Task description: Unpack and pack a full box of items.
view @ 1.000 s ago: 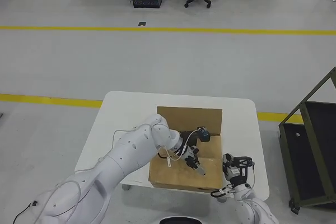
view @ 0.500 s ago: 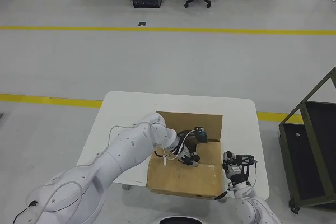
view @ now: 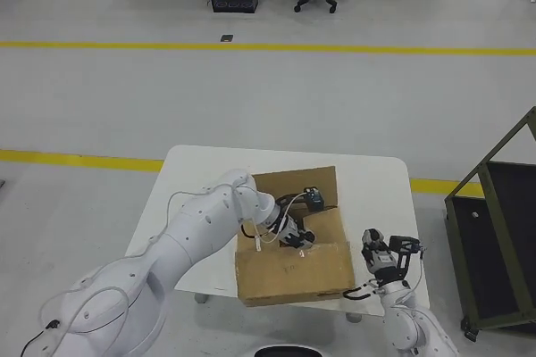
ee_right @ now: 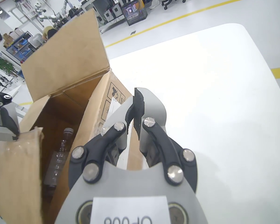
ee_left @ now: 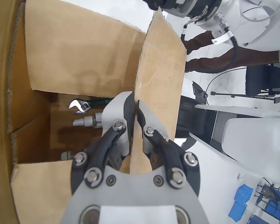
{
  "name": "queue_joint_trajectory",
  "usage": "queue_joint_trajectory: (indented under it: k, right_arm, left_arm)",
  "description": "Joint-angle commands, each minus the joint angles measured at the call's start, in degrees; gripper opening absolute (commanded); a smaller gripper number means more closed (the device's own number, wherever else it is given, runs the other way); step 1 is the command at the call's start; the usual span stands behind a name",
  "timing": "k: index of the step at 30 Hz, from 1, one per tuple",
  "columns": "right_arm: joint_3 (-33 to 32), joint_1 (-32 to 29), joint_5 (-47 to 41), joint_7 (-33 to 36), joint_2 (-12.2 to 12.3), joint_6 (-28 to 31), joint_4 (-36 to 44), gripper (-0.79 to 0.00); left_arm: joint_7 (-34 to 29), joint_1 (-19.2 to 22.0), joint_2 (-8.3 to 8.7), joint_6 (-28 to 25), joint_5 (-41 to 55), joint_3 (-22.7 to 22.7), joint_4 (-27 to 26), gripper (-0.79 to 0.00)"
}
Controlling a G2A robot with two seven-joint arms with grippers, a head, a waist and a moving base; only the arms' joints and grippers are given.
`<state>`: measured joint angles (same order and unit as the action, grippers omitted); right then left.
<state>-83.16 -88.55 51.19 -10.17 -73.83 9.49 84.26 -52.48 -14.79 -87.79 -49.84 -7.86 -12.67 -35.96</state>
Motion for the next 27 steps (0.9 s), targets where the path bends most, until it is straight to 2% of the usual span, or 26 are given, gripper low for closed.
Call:
queue_joint_trajectory:
  k: [1,6,14,19,27]
  right_arm:
    - [-0.9,-0.1,-1.4,0.7,0.1,0.6,1.1,-0.785]
    - [-3.5,-0.1,-4.4,3.2,0.4,2.6,3.3,-0.785]
    - [-7.0,-1.5,-1.3,6.0,1.3,4.9,2.8,-0.785]
    - [-7.4,-2.1,1.2,4.2,1.4,2.8,-1.0,-0.785]
    - [-3.1,-2.9,4.6,-0.1,0.7,1.1,-5.3,-0.785]
  left_arm:
    - [0.9,0.3,-0.21,-0.2,-0.9,-0.3,0.6,-0.785]
    - [2.7,1.1,-0.67,-0.8,-2.2,-1.2,1.4,-0.785]
    - [3.1,1.3,-1.00,-1.2,-2.8,-2.4,0.9,-0.785]
    - [2.6,1.4,-0.95,-1.2,-2.1,-3.4,0.1,-0.785]
    - [0.7,1.4,-0.43,-2.2,-0.3,-5.1,-1.9,-0.785]
